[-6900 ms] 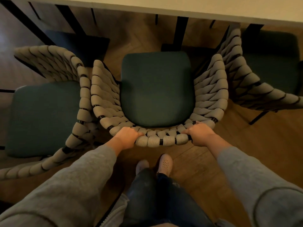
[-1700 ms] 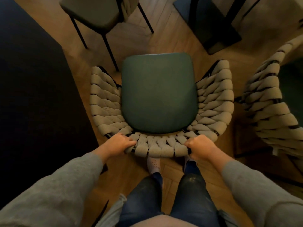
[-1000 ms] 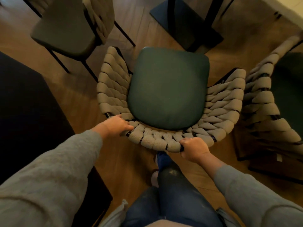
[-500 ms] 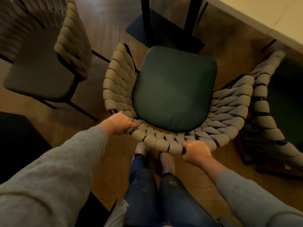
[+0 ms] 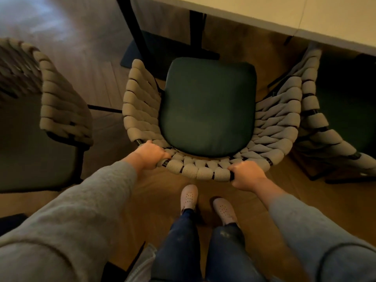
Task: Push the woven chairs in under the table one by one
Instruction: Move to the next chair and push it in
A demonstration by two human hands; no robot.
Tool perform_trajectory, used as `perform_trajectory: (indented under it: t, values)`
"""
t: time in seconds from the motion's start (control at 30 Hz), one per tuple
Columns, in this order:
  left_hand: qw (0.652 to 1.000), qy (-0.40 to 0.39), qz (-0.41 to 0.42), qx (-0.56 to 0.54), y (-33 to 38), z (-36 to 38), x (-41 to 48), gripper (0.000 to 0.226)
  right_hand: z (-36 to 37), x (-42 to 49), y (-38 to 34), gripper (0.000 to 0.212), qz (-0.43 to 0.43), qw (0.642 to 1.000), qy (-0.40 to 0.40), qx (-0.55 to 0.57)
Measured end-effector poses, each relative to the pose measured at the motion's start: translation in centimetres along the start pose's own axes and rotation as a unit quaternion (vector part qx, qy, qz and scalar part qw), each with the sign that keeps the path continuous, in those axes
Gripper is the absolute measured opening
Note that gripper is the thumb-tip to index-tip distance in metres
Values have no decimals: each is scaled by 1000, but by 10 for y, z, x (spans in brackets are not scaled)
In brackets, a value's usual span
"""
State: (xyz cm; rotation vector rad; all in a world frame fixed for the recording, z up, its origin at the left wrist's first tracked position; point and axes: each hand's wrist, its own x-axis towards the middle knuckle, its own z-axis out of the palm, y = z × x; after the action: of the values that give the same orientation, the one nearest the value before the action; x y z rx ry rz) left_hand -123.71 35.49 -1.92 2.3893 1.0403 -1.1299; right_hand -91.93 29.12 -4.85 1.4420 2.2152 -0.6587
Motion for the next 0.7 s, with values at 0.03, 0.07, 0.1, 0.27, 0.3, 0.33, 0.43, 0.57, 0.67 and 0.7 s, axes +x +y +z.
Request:
perform_trajectory:
  t: [0.03, 0.07, 0.1, 0.27, 0.3, 0.33, 0.43, 0.57, 0.67, 0.7]
  values:
    - [1000, 4, 2, 0, -5, -3, 2, 42, -3, 3, -1, 8, 5, 1000, -1, 6]
    - [1000, 7, 4, 1, -9, -7, 3, 41, -7, 7, -1, 10, 6, 1000, -2, 14]
    - [1000, 7, 6, 5, -14, -11, 5, 41, -11, 11, -1, 12, 4, 1000, -7, 25]
    - [1000, 3, 12, 15, -29, -24, 11, 42, -28, 28, 0, 24, 16, 996, -40, 76]
    - [1000, 4, 14, 11, -32, -25, 12, 42, -29, 30, 0, 24, 19, 996, -46, 79]
    - [1000, 7, 15, 7, -35, -26, 13, 42, -31, 33, 1, 24, 20, 995, -51, 80]
    - [1000, 16, 14, 4, -44, -31, 19, 41, -36, 41, 2, 24, 26, 995, -57, 83]
    - [1000, 20, 13, -2, -46, -33, 23, 42, -42, 47, 4, 28, 41, 993, -71, 89]
    - [1000, 19, 5, 3, -42, -33, 23, 43, -41, 45, 2, 30, 57, 993, -61, 87]
    - [1000, 15, 0, 6, -40, -35, 22, 44, -40, 44, 1, 29, 64, 993, -55, 84]
